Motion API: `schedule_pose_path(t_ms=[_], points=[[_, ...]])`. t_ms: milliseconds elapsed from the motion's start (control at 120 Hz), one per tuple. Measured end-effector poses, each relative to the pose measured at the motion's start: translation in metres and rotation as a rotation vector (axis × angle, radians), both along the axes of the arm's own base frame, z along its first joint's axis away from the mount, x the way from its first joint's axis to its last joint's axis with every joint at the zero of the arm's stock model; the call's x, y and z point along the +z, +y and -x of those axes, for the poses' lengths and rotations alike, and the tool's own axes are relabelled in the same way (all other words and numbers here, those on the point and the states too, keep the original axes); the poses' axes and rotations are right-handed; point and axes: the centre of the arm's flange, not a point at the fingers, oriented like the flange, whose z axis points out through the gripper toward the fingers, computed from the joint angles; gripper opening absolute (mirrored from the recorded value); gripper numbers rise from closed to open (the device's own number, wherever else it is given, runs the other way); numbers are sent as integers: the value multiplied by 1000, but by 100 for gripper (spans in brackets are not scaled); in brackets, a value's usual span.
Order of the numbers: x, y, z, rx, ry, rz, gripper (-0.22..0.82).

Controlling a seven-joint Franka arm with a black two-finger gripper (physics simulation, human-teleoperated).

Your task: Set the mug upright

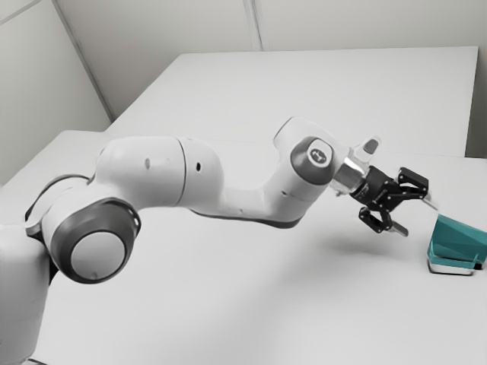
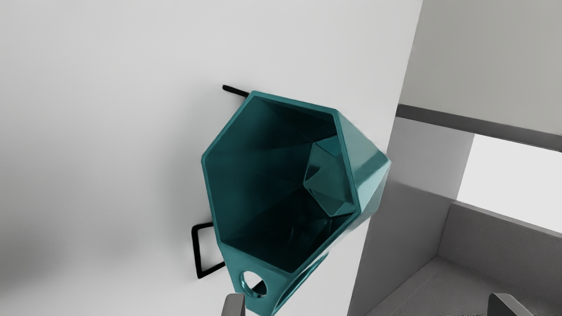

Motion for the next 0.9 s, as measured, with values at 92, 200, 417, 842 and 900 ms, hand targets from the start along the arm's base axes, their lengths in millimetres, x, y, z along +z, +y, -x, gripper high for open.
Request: schedule_pose_path(t_ms=[92,200,417,842,900], points=[[0,-12,-6,-14,-58,19,60],[-9,-17,-8,-28,-87,30,60],[-14,-26,-10,-106,-156,48,60],[-42,-53,-8,-148,-213,127,58],[-41,-54,-7,-150,-212,144,49]])
